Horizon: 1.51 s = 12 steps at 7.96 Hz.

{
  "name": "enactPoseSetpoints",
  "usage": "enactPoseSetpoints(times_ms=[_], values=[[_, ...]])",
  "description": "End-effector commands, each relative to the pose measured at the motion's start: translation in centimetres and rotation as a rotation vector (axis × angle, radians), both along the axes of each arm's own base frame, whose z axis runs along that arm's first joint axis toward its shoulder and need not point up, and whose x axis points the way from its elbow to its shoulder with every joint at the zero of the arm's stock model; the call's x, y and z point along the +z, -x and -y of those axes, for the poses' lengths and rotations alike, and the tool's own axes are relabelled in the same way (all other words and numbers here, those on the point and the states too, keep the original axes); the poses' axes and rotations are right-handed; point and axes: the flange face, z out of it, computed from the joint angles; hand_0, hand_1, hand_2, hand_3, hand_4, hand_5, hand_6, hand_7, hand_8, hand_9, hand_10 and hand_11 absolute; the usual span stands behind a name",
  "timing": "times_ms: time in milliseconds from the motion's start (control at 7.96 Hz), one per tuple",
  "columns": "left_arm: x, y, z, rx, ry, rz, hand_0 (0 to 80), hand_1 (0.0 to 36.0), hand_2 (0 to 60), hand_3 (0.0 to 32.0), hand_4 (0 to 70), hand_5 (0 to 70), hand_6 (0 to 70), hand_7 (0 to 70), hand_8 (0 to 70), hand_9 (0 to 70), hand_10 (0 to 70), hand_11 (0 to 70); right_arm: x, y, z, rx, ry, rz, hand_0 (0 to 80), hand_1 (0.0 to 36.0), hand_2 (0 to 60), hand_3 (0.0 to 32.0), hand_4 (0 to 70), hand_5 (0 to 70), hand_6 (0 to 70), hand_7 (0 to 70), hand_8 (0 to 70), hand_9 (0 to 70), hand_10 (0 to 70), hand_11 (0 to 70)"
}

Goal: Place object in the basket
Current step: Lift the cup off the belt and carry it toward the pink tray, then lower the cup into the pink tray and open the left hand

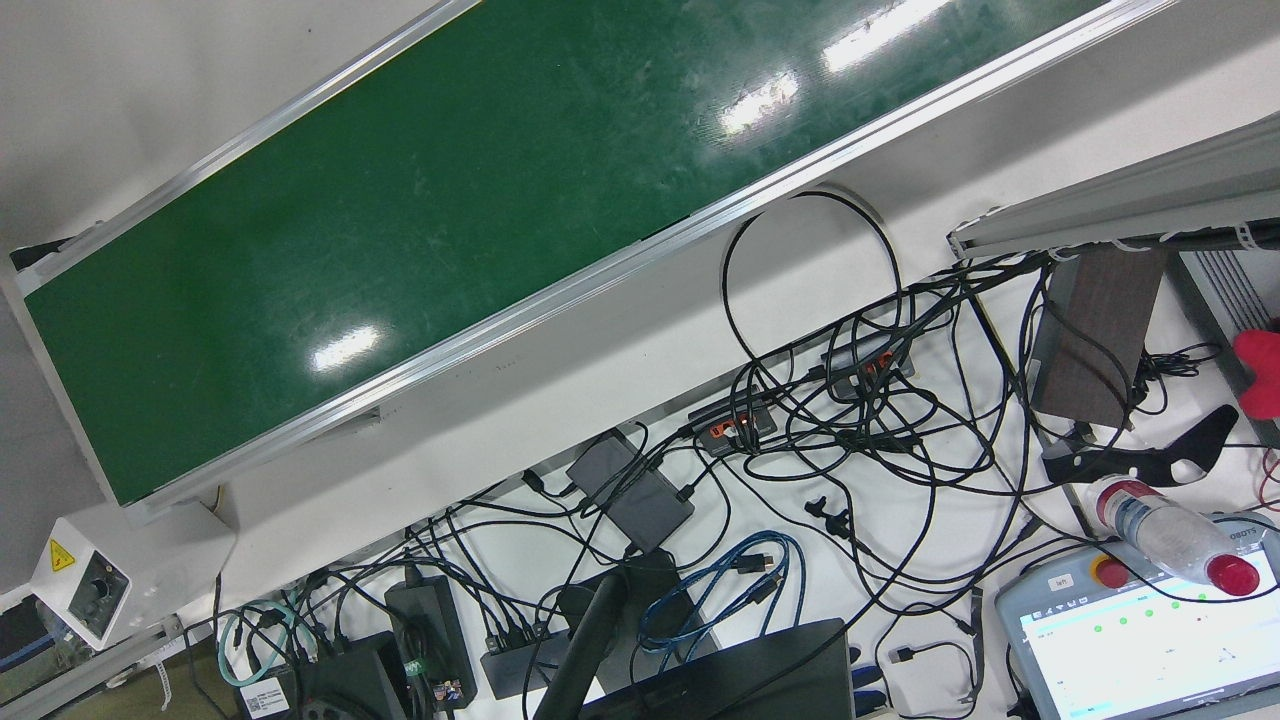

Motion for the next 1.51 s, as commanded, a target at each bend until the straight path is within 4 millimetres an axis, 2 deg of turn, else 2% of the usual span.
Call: enactPoseSetpoints(times_ms=[0,251,503,628,754,880,1005,1131,1257,1383], values=[[-2.6,-6.7,-6.4,0.076,-0.039,0.025,56.0,17.8,13.8,0.0,22.3,70.0,21.3,42.6,35.9,50.6,35.1,50.9,0.0,0.1,0.0,-0.001,0.000,0.000,0.0,0.0,0.0,0.0,0.0,0.0,0.0,0.0,0.0,0.0,0.0,0.0],[-2.4,-9.6,-10.1,0.084,-0.025,0.031,54.0,16.2,14.4,0.0,22.2,70.0,21.2,42.5,35.8,50.5,35.6,51.4,0.0,0.1,0.0,-0.001,0.000,0.000,0.0,0.0,0.0,0.0,0.0,0.0,0.0,0.0,0.0,0.0,0.0,0.0],[-2.4,-9.6,-10.2,0.078,-0.028,0.036,53.9,15.9,12.7,0.0,21.8,70.0,20.8,41.7,35.1,49.7,35.0,50.7,0.0,0.1,0.0,-0.001,0.000,0.000,0.0,0.0,0.0,0.0,0.0,0.0,0.0,0.0,0.0,0.0,0.0,0.0],[-2.2,-9.6,-10.2,0.078,-0.026,0.047,53.3,15.1,7.9,0.0,19.3,70.0,18.1,35.5,30.1,43.5,30.5,44.9,0.0,0.1,0.0,-0.001,0.000,0.000,0.0,0.0,0.0,0.0,0.0,0.0,0.0,0.0,0.0,0.0,0.0,0.0],[-1.8,-9.4,-10.2,0.078,-0.017,0.074,53.0,11.4,0.0,0.0,8.8,67.8,11.6,23.4,17.8,26.4,21.4,32.6,0.0,0.1,0.0,-0.001,0.000,0.000,0.0,0.0,0.0,0.0,0.0,0.0,0.0,0.0,0.0,0.0,0.0,0.0],[-1.5,-9.3,-10.2,0.079,-0.013,0.084,52.5,9.4,0.0,0.0,0.2,47.7,4.6,9.3,3.4,5.5,12.6,20.0,0.0,0.1,0.0,-0.001,0.000,0.000,0.0,0.0,0.0,0.0,0.0,0.0,0.0,0.0,0.0,0.0,0.0,0.0],[-1.3,-9.3,-10.3,0.081,-0.010,0.094,51.4,7.3,0.0,0.0,0.0,37.4,1.3,2.2,0.0,0.0,7.0,11.8,0.0,0.1,0.0,-0.001,0.000,0.000,0.0,0.0,0.0,0.0,0.0,0.0,0.0,0.0,0.0,0.0,0.0,0.0],[-1.2,-9.2,-10.2,0.080,-0.005,0.100,51.4,6.5,0.0,2.6,0.0,22.4,0.3,0.7,0.0,0.0,3.1,6.1,0.0,0.1,0.0,-0.001,0.000,0.000,0.0,0.0,0.0,0.0,0.0,0.0,0.0,0.0,0.0,0.0,0.0,0.0],[-1.1,-9.1,-10.2,0.082,0.000,0.110,51.5,6.2,0.0,4.8,0.0,15.3,0.0,0.0,0.0,0.0,1.6,3.9,0.0,0.1,0.0,-0.001,0.000,0.000,0.0,0.0,0.0,0.0,0.0,0.0,0.0,0.0,0.0,0.0,0.0,0.0],[-1.2,-8.8,-10.1,0.080,0.001,0.109,51.2,5.8,0.0,5.2,0.0,15.3,0.0,0.0,0.0,0.0,1.3,3.5,0.0,0.1,0.0,-0.001,0.000,0.000,0.0,0.0,0.0,0.0,0.0,0.0,0.0,0.0,0.0,0.0,0.0,0.0]])
